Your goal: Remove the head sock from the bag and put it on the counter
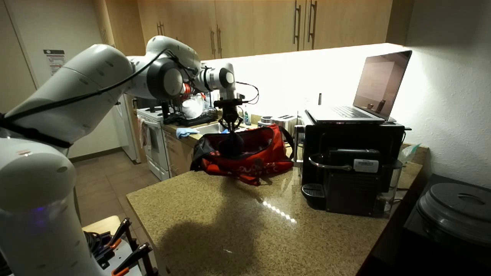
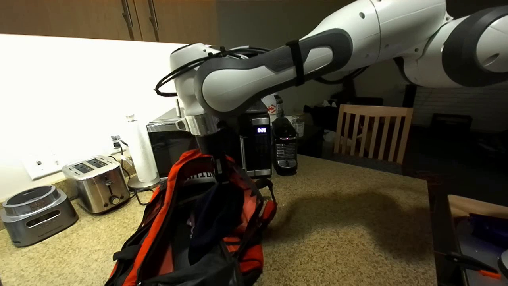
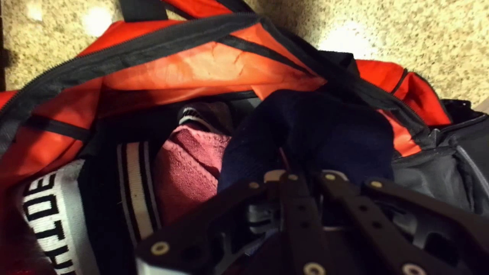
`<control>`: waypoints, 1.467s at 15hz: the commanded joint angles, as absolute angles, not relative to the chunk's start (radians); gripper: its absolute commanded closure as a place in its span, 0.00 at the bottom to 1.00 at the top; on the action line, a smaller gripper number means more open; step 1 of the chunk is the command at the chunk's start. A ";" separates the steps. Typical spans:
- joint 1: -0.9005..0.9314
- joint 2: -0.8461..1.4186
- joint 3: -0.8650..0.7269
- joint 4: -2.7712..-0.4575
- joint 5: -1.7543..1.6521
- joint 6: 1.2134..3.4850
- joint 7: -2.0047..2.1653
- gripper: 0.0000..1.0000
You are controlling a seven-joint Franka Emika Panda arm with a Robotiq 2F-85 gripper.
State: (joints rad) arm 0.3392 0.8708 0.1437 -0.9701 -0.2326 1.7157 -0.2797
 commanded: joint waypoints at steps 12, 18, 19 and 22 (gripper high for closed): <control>0.303 0.579 0.183 -1.329 -0.192 1.639 -0.295 0.96; 0.296 0.447 0.175 -1.479 -0.175 1.637 -0.287 0.96; 0.285 0.428 0.186 -1.497 -0.180 1.637 -0.282 0.96; 0.268 0.372 0.191 -1.568 -0.172 1.662 -0.285 0.96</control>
State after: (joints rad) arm 0.3020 0.4688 0.1705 -1.4441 -0.1977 1.6269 -0.2798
